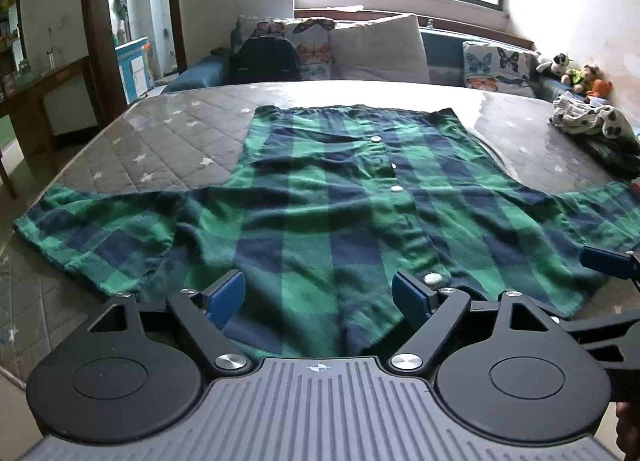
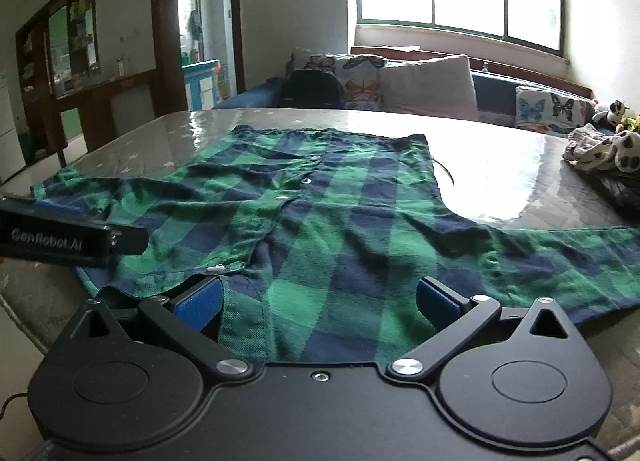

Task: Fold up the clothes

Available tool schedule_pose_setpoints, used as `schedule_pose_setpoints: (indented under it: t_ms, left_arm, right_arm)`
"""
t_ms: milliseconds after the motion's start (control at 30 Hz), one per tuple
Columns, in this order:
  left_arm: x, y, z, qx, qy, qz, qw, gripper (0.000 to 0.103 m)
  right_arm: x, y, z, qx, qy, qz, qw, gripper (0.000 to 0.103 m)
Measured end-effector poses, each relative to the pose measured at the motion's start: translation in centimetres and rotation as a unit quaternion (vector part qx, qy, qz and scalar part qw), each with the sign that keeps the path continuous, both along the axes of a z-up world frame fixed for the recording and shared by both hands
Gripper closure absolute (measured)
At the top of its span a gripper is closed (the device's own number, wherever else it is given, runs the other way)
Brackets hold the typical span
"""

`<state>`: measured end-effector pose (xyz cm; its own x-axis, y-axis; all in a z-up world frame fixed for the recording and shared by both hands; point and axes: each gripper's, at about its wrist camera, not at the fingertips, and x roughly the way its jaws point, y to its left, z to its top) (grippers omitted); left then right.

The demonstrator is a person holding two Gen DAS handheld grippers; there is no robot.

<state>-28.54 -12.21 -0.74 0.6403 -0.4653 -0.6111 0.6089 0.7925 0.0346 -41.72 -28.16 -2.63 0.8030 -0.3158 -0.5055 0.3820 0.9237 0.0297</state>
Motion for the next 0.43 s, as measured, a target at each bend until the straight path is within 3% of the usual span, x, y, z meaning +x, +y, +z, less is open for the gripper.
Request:
schedule_pose_setpoints:
  t_ms: [433]
  left_arm:
    - [-2.2,0.6,0.4,-0.012,-0.005,-0.003,0.9999,0.017]
  right_arm:
    - [-1.7,0.6,0.5,-0.007,-0.012,-0.006,1.000,0.000]
